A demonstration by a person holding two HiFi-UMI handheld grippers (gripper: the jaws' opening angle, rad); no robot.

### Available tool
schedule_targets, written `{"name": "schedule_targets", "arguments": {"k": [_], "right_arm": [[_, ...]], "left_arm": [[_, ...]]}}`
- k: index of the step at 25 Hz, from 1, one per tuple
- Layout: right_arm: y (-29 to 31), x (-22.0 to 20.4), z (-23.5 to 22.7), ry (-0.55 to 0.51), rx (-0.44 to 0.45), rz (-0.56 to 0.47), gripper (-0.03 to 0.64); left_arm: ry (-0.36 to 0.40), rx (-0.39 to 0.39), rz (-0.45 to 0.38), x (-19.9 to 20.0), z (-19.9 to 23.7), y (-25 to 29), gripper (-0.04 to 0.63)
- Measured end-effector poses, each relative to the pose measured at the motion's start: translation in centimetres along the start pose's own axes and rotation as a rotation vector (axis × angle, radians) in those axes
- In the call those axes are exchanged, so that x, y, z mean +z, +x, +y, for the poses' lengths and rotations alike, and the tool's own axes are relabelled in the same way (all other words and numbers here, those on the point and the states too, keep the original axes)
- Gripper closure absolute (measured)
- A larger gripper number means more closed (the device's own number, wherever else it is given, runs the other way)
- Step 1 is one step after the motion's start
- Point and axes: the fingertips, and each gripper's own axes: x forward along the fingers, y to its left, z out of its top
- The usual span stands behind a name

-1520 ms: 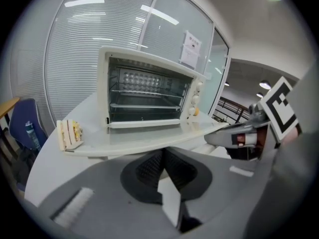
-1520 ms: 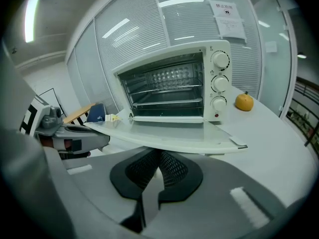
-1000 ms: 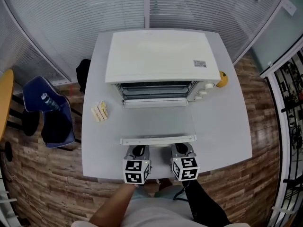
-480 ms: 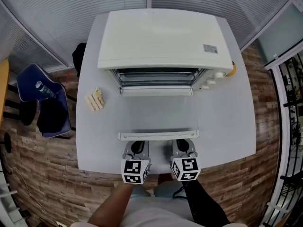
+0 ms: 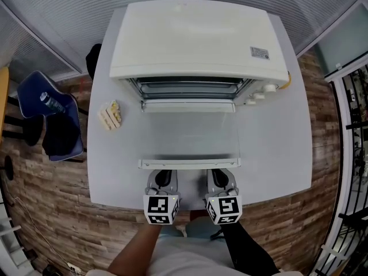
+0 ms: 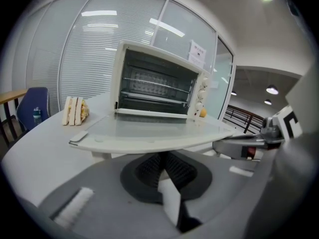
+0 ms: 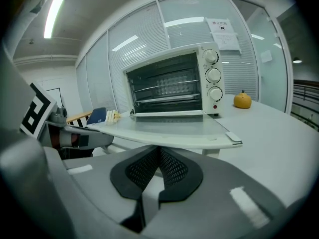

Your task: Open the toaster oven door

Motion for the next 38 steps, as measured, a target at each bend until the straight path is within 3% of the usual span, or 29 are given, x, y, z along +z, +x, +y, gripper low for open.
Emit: {"name": "schedule_targets", "arguments": {"k": [10,23,27,30,38], "right_arm": [[0.3,-0.6,-0.1,-0.008,0.022,0.026,0.615],[0.1,0.0,0.0,-0.012,0.04,0.039,0.615],[-0.2,0.6,0.2,-0.03,0.047,0.037,0.615],[-0.1,0.4,0.0,-0.015,0.044,0.045,0.615],[0.5,-0.8,-0.5,0.043,0.02,0.081,0.615]], "left_arm": [[0.0,0.002,-0.002,-0.6,0.1,0.2,0.538],[-0.039,-0.019,0.068,-0.2,-0.2,-0.1,0.539],[-0.001,-0.017,0.101,0.2,-0.4,-1.0,0.538],[0.045,-0.016,0.11,-1.5,-0.4,-2.1,0.538],[0.038,0.004,0.096,-2.0,0.8,-2.3,0.538]]}}
